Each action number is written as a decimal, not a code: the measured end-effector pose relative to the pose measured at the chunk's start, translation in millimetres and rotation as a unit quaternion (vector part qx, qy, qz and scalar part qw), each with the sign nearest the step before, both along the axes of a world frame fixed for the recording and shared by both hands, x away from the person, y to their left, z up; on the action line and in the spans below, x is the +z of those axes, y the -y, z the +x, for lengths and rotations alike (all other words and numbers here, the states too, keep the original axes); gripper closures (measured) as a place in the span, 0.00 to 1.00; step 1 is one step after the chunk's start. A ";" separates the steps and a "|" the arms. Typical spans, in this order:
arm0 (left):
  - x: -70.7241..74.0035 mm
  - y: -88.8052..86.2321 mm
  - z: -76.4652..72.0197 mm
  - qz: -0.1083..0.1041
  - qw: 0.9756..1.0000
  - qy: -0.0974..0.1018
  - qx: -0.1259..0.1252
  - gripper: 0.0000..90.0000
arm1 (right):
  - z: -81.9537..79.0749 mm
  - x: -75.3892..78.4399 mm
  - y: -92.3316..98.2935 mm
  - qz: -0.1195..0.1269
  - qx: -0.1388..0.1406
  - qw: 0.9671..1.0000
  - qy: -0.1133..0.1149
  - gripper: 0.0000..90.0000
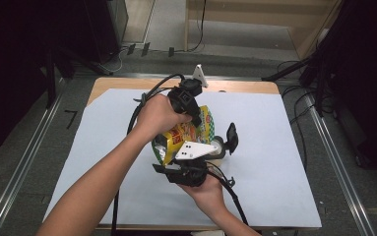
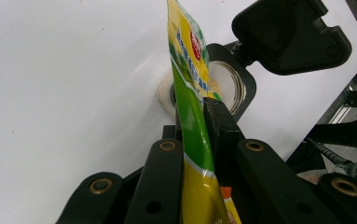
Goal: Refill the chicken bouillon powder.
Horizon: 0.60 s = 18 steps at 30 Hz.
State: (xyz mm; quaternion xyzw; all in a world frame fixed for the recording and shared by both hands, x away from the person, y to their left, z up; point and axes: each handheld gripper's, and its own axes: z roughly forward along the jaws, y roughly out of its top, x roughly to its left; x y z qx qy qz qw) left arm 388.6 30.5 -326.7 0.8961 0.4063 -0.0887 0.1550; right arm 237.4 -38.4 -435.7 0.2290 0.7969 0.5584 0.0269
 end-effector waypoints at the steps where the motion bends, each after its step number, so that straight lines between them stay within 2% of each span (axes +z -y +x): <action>1: -0.1 -0.1 -0.4 -0.001 1.000 0.000 0.002 0.95 | 0.3 -0.3 -0.1 0.000 0.000 1.000 0.002 0.78; 18: -4.1 -1.1 1.7 -0.007 1.000 -0.005 0.002 0.94 | 0.5 -1.1 -0.1 0.001 -0.001 1.000 -0.005 0.78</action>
